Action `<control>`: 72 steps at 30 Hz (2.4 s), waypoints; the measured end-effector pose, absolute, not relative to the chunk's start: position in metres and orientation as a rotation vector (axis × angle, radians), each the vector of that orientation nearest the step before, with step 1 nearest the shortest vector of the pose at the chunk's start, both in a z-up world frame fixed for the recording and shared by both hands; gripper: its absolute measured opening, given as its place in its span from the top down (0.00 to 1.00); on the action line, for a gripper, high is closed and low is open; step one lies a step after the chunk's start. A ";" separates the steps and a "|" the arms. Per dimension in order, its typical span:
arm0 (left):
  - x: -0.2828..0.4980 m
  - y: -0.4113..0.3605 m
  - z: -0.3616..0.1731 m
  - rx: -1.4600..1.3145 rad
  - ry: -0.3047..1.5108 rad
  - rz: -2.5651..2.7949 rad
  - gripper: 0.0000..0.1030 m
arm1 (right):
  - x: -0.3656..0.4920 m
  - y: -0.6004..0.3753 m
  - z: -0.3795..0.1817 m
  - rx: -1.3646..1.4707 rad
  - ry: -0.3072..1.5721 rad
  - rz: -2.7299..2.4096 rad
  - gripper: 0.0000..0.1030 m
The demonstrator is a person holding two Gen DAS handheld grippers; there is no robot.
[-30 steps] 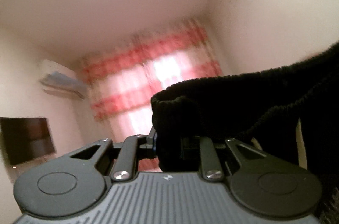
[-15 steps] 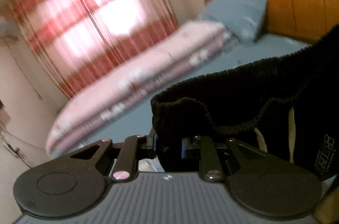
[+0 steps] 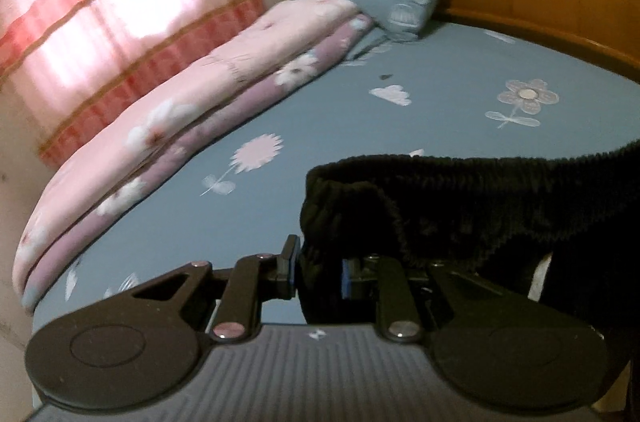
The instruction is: Fold clothes
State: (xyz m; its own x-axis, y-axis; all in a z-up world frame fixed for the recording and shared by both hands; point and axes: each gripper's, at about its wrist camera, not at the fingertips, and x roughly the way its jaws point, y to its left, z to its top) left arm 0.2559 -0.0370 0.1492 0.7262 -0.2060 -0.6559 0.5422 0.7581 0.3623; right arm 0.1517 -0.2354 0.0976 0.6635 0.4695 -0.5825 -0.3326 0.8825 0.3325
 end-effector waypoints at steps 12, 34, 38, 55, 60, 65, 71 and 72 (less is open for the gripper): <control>0.282 -0.225 0.082 0.788 0.666 -0.642 0.84 | 0.147 -0.337 0.033 0.287 0.774 0.175 0.83; 0.313 -0.434 0.001 0.851 0.612 -0.768 0.84 | 0.131 -0.466 -0.058 0.427 0.729 -0.125 0.84; 0.314 -0.453 -0.023 0.862 0.634 -0.788 0.84 | 0.130 -0.485 -0.076 0.464 0.762 -0.168 0.84; 0.318 -0.501 -0.072 0.895 0.648 -0.807 0.84 | 0.125 -0.512 -0.109 0.491 0.812 -0.283 0.84; 0.314 -0.501 -0.093 0.917 0.679 -0.790 0.75 | 0.122 -0.519 -0.125 0.548 0.859 -0.315 0.79; 0.300 -0.476 -0.073 0.919 0.624 -0.808 0.49 | 0.117 -0.515 -0.122 0.531 0.871 -0.334 0.61; 0.276 -0.393 -0.024 0.856 0.631 -0.814 0.42 | 0.099 -0.504 -0.091 0.487 0.818 -0.362 0.52; 0.272 -0.374 -0.019 0.833 0.655 -0.797 0.42 | 0.094 -0.499 -0.083 0.490 0.799 -0.364 0.50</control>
State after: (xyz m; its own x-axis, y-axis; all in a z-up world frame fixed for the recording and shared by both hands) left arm 0.2718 -0.3744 -0.0194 0.5414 -0.3484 -0.7652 0.8184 0.4268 0.3847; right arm 0.0939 -0.4989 -0.0832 0.6457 -0.1256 -0.7532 0.4851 0.8292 0.2776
